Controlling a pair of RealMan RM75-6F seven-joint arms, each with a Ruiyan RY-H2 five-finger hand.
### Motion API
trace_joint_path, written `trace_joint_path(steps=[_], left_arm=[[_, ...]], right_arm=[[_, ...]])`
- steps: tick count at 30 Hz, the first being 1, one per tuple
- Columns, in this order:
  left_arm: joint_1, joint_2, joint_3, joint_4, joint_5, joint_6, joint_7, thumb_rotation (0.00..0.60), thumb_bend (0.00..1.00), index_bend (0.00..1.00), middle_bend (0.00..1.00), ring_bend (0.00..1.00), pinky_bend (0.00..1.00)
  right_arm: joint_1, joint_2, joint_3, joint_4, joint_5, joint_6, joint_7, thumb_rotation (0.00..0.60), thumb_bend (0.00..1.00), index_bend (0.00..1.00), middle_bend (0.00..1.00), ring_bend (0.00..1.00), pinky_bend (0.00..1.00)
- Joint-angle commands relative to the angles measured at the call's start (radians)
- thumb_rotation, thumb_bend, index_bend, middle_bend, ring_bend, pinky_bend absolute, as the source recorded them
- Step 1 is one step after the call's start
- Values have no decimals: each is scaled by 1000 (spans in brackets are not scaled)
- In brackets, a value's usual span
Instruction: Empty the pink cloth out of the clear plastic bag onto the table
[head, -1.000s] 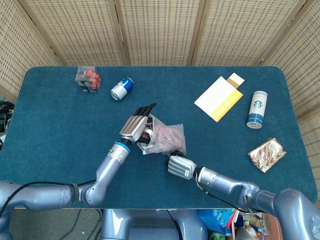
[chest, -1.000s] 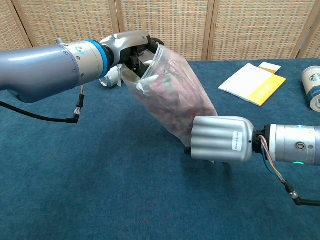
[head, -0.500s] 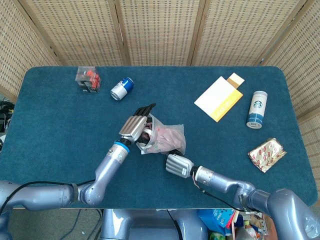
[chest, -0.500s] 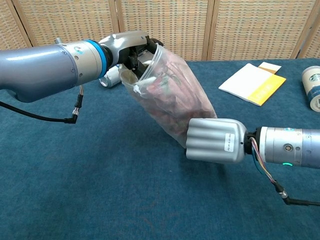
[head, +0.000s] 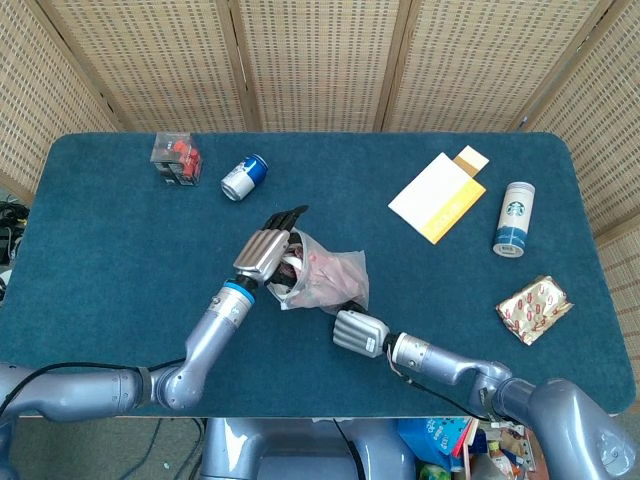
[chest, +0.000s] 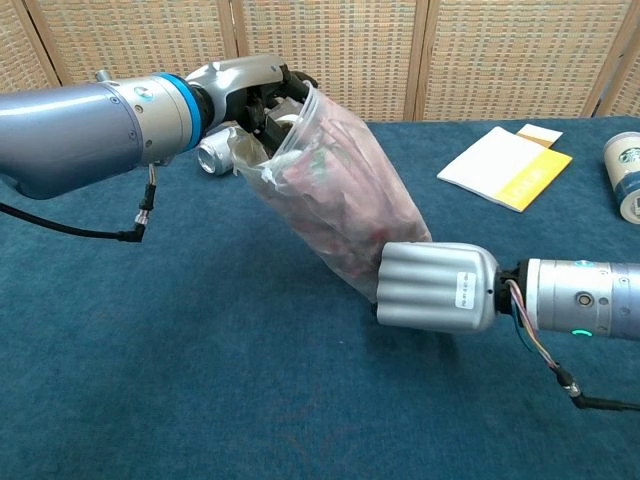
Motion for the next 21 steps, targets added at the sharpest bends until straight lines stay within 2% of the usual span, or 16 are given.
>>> trace_joint_path(steps=[1, 11, 21], left_arm=[[4, 1, 0, 6, 8, 1, -10, 600, 430, 726, 0, 0, 0], [29, 28, -10, 24, 36, 8, -57, 600, 430, 726, 0, 0, 0], [83, 139, -35, 15, 65, 8, -122, 600, 430, 727, 0, 0, 0]], right_arm=[[-3, 7, -3, 1, -1, 11, 5, 600, 758, 871, 873, 844, 1000], [-32, 87, -8, -39, 15, 43, -19, 600, 807, 884, 885, 855, 1000], [-90, 205, -13, -95, 57, 47, -79, 600, 821, 888, 889, 859, 1000]])
